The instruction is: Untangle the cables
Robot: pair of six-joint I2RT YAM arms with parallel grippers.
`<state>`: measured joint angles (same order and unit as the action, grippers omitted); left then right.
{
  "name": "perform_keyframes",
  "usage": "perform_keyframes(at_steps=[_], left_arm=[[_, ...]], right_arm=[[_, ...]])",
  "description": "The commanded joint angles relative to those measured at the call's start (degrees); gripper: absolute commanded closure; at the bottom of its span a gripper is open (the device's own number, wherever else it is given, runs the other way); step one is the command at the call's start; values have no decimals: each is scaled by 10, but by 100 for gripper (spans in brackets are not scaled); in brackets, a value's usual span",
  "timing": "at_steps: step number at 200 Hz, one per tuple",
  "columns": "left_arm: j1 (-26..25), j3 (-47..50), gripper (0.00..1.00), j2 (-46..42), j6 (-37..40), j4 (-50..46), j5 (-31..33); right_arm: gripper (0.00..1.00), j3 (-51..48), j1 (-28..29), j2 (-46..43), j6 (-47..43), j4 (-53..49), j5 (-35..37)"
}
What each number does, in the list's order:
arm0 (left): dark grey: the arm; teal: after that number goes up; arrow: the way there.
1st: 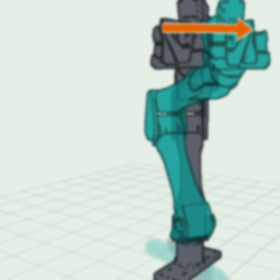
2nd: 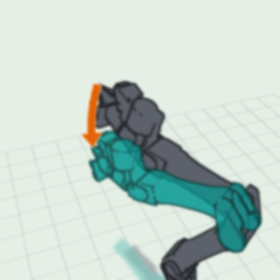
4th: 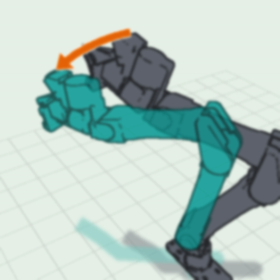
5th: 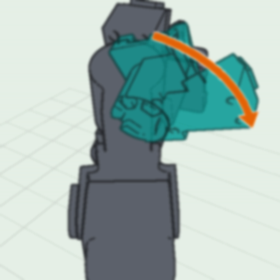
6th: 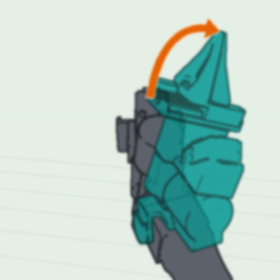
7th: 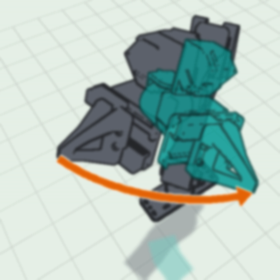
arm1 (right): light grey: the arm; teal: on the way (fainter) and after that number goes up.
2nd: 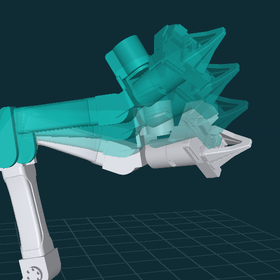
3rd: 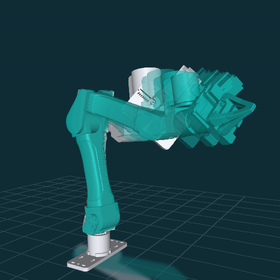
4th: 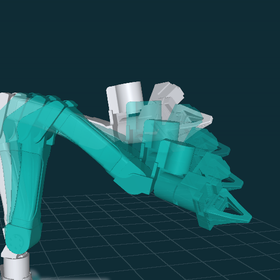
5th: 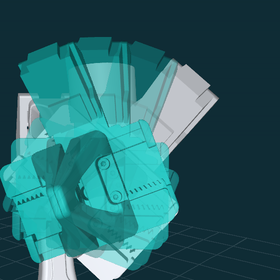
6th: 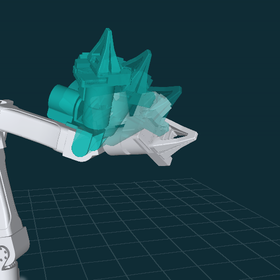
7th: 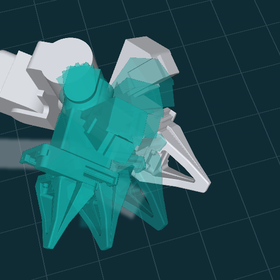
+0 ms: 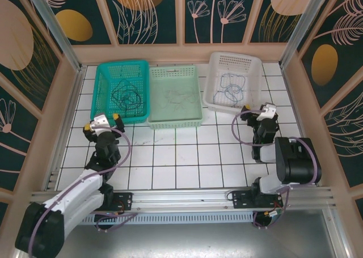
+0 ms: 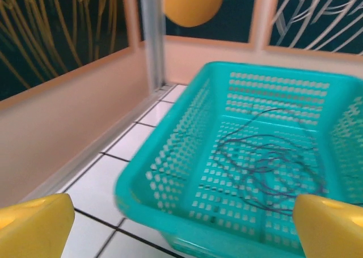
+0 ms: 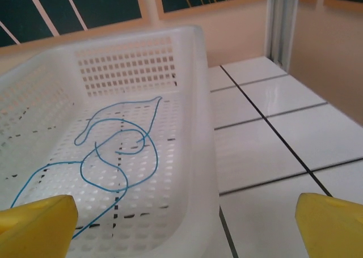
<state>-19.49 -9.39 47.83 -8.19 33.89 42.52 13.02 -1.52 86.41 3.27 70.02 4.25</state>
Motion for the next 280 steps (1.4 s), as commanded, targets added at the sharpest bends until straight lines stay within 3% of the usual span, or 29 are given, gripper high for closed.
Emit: perform_keyframes(at_steps=[1,43,63,86,140,164,206,226,241,271,280], left_arm=[[49,33,1,32,28,117,-71],[108,34,1,141,28,234,-155],[111,28,1,207,40,299,-154],[117,48,1,258,56,437,-170],[121,12,1,360,75,476,-210],[130,4,2,362,67,461,-219],[169,-67,2,374,35,333,-281],[173,-59,2,375,35,350,-295],[175,-13,2,406,49,474,-324],[175,-41,1,392,48,390,-332],[177,-35,1,394,46,406,-325]], right_arm=[[1,-1,-4,17,-15,24,-31],[1,3,-4,18,-23,15,-50],[1,4,-4,18,-23,13,-51],[1,4,-4,18,-23,13,-52],[1,4,-4,18,-23,13,-51],[1,5,-4,18,-23,12,-51],[1,4,-4,18,-23,13,-51],[1,4,-4,18,-23,13,-51],[1,4,-4,18,-23,13,-51],[1,4,-4,18,-23,13,-52],[1,5,-4,18,-23,13,-51]])
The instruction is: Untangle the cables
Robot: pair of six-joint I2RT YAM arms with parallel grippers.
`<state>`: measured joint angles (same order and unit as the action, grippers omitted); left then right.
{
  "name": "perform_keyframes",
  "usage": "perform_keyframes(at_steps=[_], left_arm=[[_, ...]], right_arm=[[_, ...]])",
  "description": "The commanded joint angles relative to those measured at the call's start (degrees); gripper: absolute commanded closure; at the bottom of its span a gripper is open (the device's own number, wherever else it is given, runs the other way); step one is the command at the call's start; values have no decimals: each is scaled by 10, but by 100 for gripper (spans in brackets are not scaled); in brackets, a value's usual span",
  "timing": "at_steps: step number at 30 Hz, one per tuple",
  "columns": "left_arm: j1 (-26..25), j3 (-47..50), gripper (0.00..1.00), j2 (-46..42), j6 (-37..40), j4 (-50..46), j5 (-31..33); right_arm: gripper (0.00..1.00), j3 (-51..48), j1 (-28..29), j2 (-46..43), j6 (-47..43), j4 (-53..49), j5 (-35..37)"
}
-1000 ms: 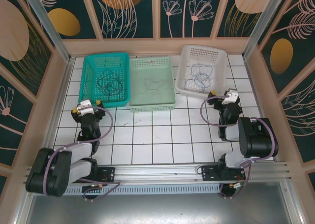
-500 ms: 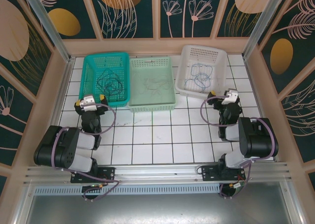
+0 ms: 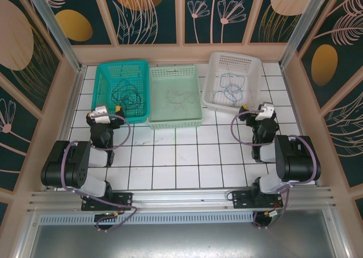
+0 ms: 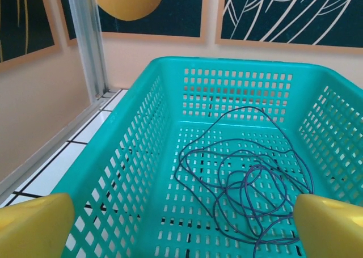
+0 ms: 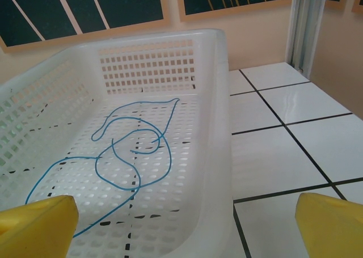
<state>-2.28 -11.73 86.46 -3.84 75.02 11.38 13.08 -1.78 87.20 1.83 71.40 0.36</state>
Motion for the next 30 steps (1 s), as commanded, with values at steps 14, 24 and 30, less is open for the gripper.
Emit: perform_keyframes(at_steps=[14,24,30], left_arm=[[6,-11,1,7,-4,-8,1],[5,-12,1,7,-4,-7,1],[5,-11,1,7,-4,-8,1]], right_arm=[[1,4,-1,10,-9,-2,-12],[1,4,-1,10,-9,-1,-12],[1,4,-1,10,-9,-2,-12]])
